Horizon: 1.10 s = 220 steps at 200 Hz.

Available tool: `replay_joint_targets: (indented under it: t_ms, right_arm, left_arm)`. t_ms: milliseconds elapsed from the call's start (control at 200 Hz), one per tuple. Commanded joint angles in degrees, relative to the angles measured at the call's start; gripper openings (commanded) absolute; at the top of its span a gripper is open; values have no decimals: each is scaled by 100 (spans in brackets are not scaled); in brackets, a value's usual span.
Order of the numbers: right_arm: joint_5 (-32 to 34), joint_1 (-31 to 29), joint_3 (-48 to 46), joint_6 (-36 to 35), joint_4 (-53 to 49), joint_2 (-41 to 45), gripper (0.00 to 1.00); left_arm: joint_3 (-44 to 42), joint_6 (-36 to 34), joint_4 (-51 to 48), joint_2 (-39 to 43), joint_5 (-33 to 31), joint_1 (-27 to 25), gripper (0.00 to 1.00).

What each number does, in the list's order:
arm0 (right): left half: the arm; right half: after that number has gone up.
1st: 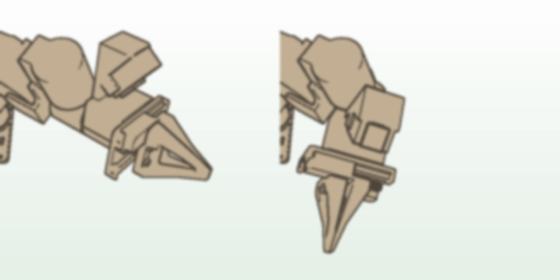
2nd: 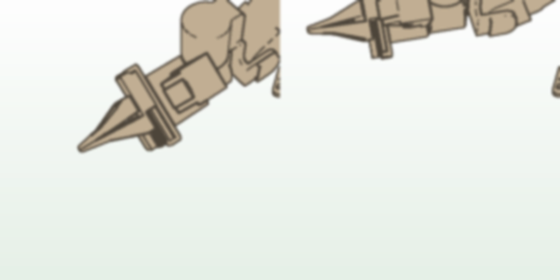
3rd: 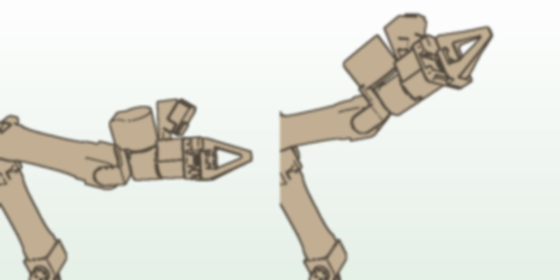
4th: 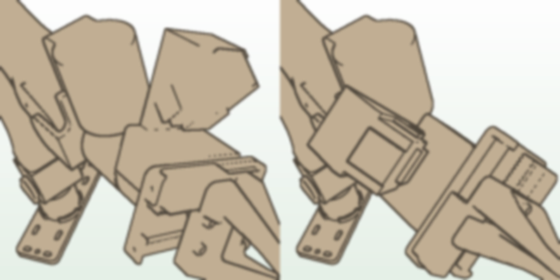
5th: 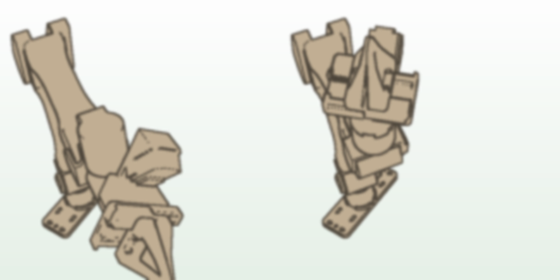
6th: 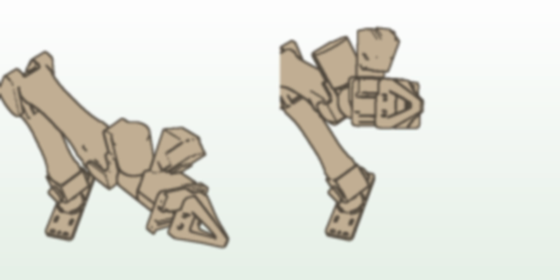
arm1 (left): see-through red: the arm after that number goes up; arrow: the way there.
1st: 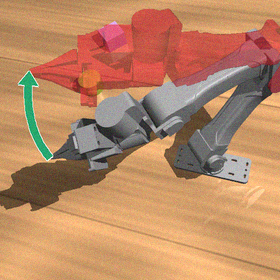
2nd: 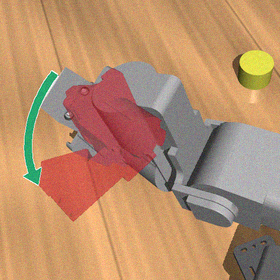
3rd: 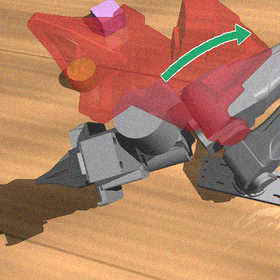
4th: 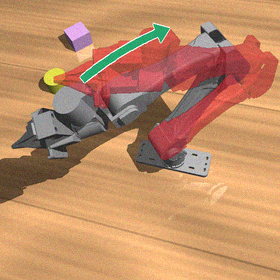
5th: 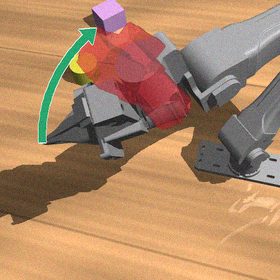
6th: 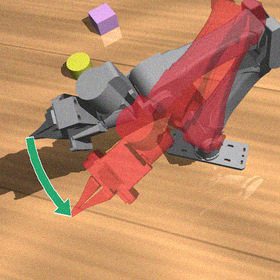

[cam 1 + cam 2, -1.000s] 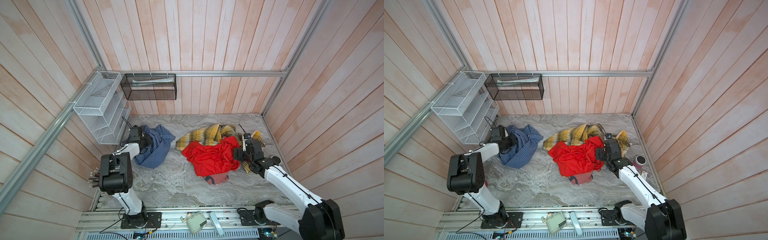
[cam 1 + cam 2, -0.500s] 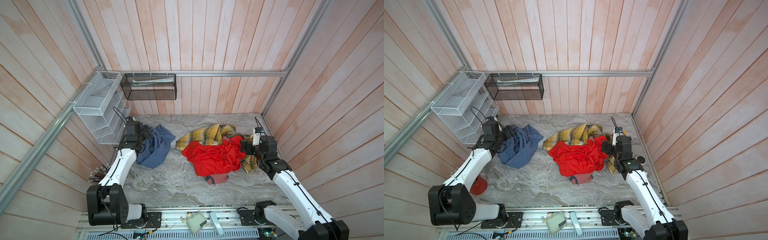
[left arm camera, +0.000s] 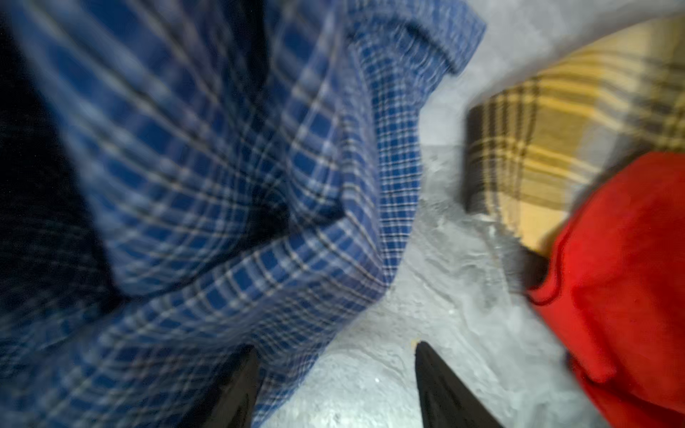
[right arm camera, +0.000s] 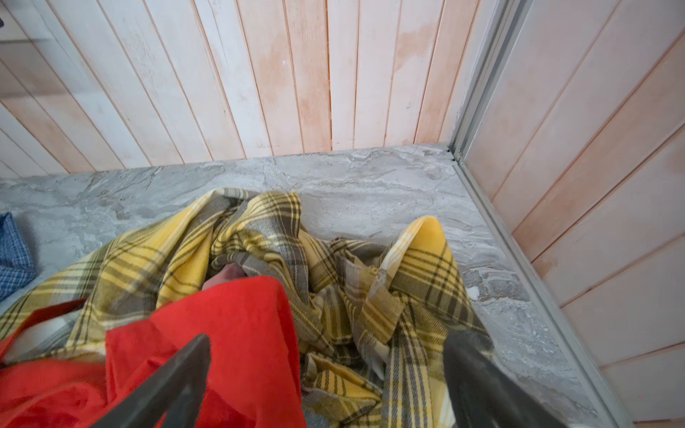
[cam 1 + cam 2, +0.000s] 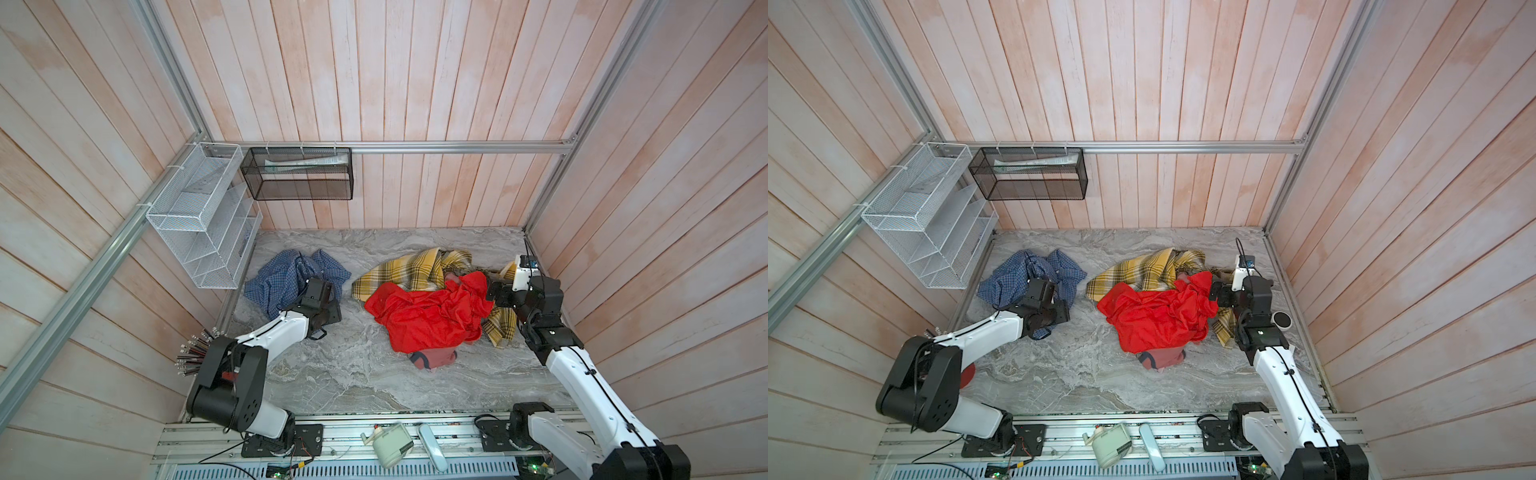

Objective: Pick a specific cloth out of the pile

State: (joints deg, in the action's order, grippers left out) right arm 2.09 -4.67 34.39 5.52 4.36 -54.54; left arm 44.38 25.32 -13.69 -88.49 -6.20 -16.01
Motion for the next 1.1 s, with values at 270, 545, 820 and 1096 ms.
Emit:
replay_joint_targets:
  t_ms: [270,545,820,1096]
  right_arm:
    - [367,49,-2061,68,3096,198,98]
    - [693,183,-2701,-84,4087,175,98]
    - [725,253,-2809,-194,4357,-158,98]
    - [624,353,-2973,-155,4959,-571,98]
  left_arm:
    - [1858,-437,440,-1952,1039,1019,32]
    - [2443,-468,373,-2344,1146,1008,32]
    - [1575,-388,577,-1317,930,810,74]
    - [169,-968,1329,909,-107,687,100]
